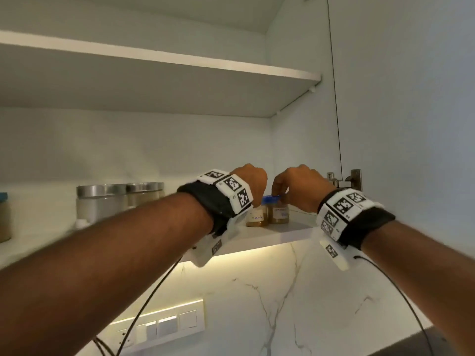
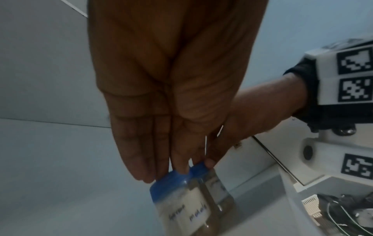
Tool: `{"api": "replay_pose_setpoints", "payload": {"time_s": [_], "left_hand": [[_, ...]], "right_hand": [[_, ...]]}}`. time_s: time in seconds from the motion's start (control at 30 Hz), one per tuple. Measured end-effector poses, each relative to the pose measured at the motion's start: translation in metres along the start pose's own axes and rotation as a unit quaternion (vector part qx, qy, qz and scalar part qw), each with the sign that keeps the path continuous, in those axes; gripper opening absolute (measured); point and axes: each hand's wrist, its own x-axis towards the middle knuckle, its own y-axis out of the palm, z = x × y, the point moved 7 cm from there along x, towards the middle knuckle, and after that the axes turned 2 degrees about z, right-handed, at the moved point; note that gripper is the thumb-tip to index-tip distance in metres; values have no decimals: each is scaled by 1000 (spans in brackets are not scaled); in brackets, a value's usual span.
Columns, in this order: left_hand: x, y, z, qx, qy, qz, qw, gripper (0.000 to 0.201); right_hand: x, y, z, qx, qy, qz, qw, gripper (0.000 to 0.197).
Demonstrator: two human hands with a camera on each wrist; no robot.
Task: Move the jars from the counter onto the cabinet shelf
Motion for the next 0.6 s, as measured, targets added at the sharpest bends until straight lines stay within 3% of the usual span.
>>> {"api": "replay_pose_setpoints", "payload": {"time_s": [0.27,0.5,0.6], "left_hand": [[47,14,13,95,4,188,978,34],[52,26,9,161,11,178,971,52],[56,28,8,144,21,167,975,44]], "right_hand": [[58,12,-2,-70,30,109,991,24],[100,41,-32,-157,50,123,979,24],[132,61,-60,-213,35,150,965,28]]}}
